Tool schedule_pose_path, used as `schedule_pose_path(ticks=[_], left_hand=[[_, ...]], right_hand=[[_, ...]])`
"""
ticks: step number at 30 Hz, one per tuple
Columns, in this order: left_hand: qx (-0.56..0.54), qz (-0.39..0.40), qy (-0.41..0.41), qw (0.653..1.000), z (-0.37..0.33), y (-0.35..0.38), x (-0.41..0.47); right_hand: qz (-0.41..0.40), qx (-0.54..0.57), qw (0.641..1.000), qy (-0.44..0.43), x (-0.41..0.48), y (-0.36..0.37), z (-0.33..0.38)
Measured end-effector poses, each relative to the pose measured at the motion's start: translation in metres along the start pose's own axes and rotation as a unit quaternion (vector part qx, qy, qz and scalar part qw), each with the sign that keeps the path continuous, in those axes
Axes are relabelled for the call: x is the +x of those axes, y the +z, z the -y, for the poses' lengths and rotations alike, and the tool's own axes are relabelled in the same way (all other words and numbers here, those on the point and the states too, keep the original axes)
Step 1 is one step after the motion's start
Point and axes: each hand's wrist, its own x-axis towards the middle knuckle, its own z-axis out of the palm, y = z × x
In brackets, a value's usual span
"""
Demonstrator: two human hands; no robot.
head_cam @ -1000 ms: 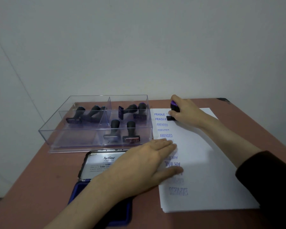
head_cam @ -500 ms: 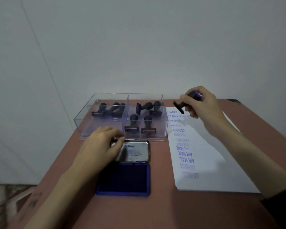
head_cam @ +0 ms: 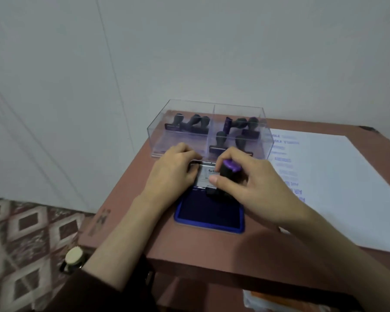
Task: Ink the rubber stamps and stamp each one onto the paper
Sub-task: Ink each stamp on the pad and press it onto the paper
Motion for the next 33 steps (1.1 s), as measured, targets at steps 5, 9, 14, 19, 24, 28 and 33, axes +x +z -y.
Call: schedule_pose_path(ticks=[5,9,14,19,24,28,33], left_hand=[[-0.006,0.003,0.005,1.0,0.002,0.001,0.0],[-0.003,0.001,0.014,1.0,0.004,0.001,0.001],[-0.006,0.002,0.016,1.0,0.006,0.001,0.002],[-0.001,0.003,0.015,1.0,0.006,0.002,0.002],[0.002,0.006,0.019,1.0,0.006,0.002,0.003],[0.002,0.006,0.019,1.0,0.006,0.001,0.003],[0.005,0.007,0.016,1.0,0.006,0.002,0.003]], right_hand=[[0.048,-0.085,0.994,-0.044,0.002,0.011,0.006],[0.061,-0.163,0.98,-0.092,0.004,0.017,0.003],[0.062,-0.168,0.977,-0.115,0.003,0.02,-0.002],[0.055,-0.17,0.976,-0.123,0.001,0.022,-0.004],[0.046,-0.169,0.976,-0.129,0.001,0.023,-0.004],[0.041,-0.167,0.976,-0.132,0.0,0.024,-0.004],[0.038,-0.173,0.975,-0.138,-0.001,0.025,-0.004]])
